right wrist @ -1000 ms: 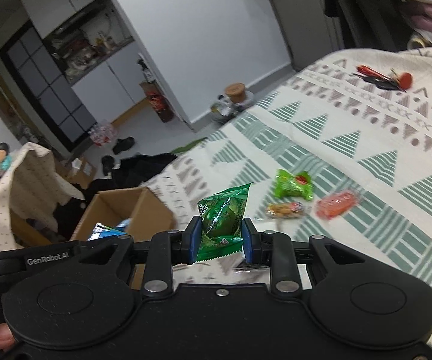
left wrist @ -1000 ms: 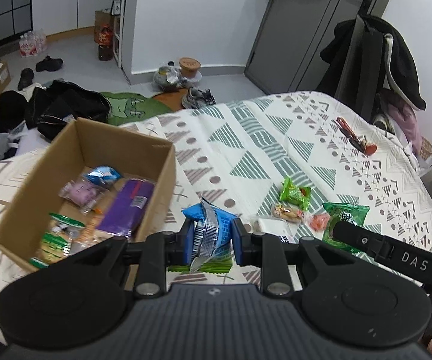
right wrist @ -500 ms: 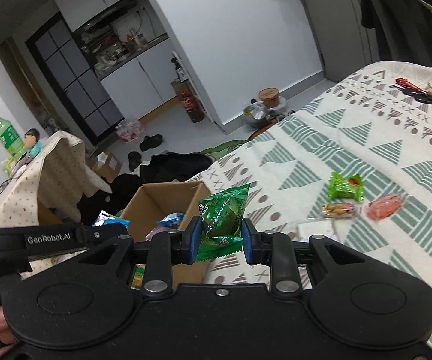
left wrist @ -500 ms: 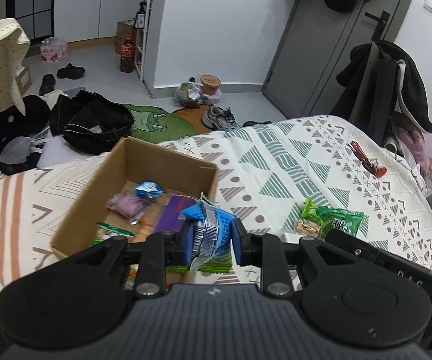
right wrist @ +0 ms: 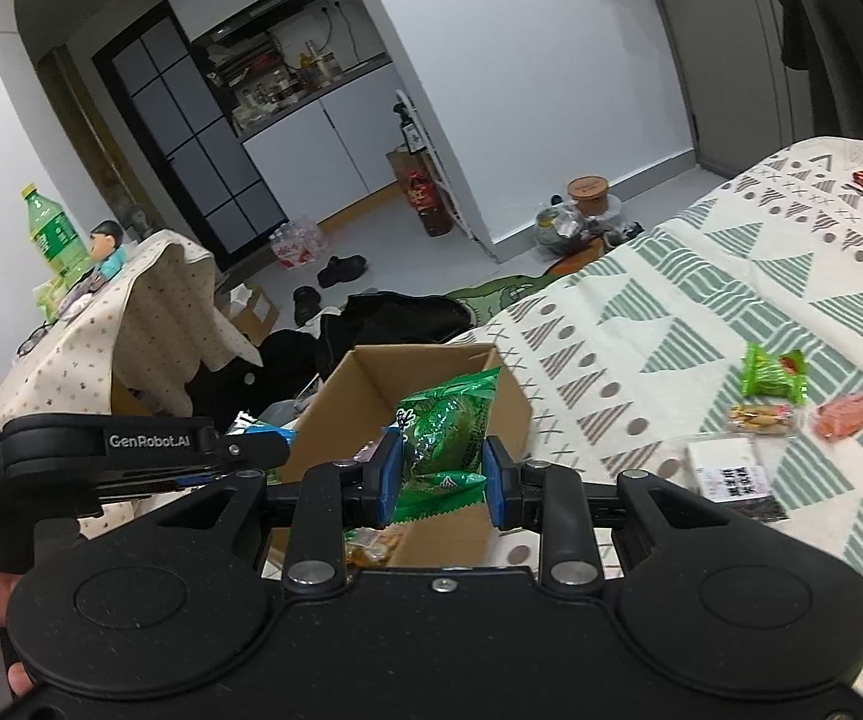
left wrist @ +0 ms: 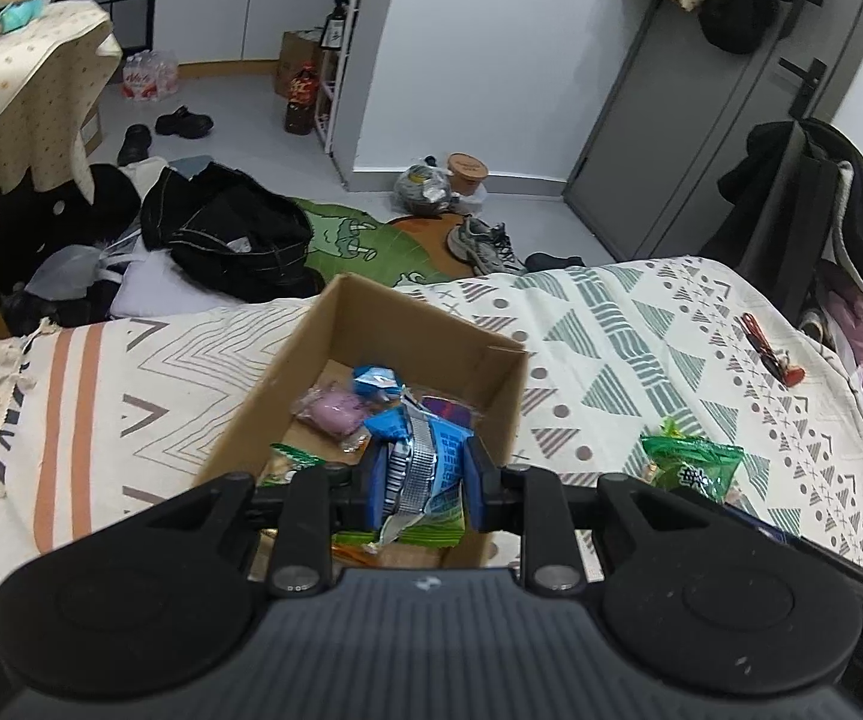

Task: Organize snacks
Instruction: 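Carry both packs over the box and open both tools to release them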

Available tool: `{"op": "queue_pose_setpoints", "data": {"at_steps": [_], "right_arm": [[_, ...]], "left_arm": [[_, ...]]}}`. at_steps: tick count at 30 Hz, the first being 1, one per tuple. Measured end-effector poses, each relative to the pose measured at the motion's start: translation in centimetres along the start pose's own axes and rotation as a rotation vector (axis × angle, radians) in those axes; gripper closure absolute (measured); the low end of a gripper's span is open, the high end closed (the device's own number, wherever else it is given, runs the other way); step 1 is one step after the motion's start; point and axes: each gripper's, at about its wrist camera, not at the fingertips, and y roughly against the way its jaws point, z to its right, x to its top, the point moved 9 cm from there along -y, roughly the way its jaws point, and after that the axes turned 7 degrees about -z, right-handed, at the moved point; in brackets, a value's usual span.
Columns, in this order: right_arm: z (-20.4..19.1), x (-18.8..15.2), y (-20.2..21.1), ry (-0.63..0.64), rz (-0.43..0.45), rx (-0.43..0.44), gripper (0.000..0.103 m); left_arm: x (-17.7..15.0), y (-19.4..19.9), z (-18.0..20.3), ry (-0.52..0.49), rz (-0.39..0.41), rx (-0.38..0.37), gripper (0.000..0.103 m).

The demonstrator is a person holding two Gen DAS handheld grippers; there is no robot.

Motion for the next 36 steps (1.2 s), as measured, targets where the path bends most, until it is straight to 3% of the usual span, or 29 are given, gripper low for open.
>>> {"op": "queue_pose_setpoints", "data": {"at_steps": [17, 23, 33, 36], "right_arm": [[-3.8, -0.3, -3.9, 0.011, -0.080, 0.096, 0.075], [-3.5, -0.6, -4.2, -0.005, -0.112, 0.077, 0.061], [-0.3, -0.6, -3.1, -0.070, -0.114, 0.001, 0.060], [0.3, -0.4, -2.7, -0.075, -0.110, -0.010, 0.055]], "left_arm": [[1.2, -1.2, -5.0, 0.064, -0.046, -0.004, 0.078], [2.3, -0.7, -5.6, 0.050, -0.040, -0.008, 0.078], [2.9, -1.2, -4.6, 0.026, -0.052, -0.056, 0.078], [3.4, -0.7, -3.8, 0.010, -0.025, -0.067, 0.071]]}}
